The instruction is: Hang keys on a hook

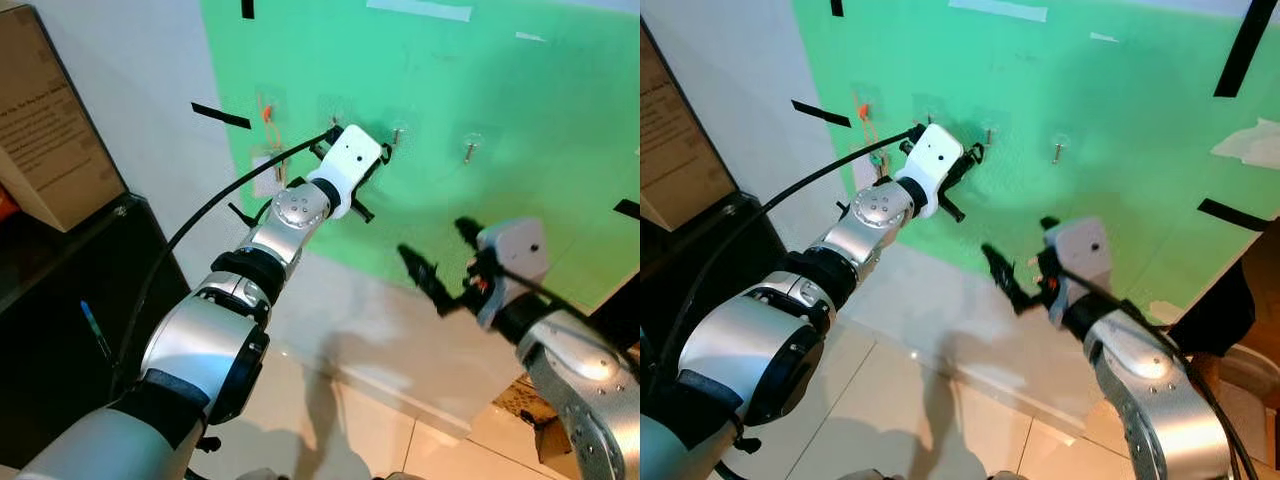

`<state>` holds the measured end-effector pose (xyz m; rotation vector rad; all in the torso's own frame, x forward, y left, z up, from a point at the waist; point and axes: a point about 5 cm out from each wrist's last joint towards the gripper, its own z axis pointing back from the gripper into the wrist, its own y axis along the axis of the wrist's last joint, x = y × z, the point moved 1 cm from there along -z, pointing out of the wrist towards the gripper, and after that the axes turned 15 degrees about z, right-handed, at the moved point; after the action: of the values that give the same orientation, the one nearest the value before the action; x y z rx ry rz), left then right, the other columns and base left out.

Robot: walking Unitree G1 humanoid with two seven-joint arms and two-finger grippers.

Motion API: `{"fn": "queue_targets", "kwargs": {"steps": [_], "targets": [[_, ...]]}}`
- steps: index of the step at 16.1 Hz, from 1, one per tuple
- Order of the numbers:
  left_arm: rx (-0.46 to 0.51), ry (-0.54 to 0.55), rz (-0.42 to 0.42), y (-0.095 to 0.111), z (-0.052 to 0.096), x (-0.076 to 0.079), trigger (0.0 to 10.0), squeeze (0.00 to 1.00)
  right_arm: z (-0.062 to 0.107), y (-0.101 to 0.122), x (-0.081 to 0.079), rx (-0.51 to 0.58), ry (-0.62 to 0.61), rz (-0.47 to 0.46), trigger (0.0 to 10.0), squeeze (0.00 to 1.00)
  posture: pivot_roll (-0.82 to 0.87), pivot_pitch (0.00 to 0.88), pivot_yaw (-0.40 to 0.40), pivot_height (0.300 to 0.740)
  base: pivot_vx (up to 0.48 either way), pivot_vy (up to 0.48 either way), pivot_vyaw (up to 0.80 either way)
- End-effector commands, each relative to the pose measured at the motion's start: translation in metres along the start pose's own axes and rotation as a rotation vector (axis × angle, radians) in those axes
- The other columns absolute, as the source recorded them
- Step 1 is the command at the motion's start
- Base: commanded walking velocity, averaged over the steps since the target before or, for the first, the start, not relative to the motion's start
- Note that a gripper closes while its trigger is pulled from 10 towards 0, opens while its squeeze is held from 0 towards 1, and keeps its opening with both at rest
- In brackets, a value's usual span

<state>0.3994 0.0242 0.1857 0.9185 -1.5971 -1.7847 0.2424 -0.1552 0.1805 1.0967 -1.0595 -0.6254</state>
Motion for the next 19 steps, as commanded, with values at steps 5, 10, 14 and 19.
{"fn": "queue_targets", "kwargs": {"steps": [5, 10, 14, 19], "targets": [[-0.024, 0.014, -0.009, -0.003, 0.001, -0.004, 10.0, 0.0, -0.003, 0.001, 0.016, -0.001, -0.127, -0.002, 10.0, 0.0, -0.22, 0.0, 0.046, 0.74, 0.0, 0.0, 0.0], [-0.039, 0.005, -0.017, -0.007, 0.002, -0.003, 10.0, 0.0, -0.004, 0.0, 0.018, -0.004, -0.146, -0.012, 10.0, 0.0, -0.21, 0.0, 0.045, 0.74, 0.0, 0.0, 0.0], [-0.054, -0.013, -0.033, -0.014, 0.004, 0.0, 10.0, 0.0, -0.004, 0.0, 0.018, -0.004, -0.149, -0.016, 10.0, 0.0, -0.21, 0.0, 0.045, 0.74, 0.0, 0.0, 0.0], [-0.052, -0.02, -0.046, -0.019, 0.005, 0.004, 10.0, 0.0, -0.004, 0.0, 0.02, -0.003, -0.148, -0.012, 10.0, 0.0, -0.22, 0.0, 0.041, 0.74, 0.0, 0.0, 0.0]]}}
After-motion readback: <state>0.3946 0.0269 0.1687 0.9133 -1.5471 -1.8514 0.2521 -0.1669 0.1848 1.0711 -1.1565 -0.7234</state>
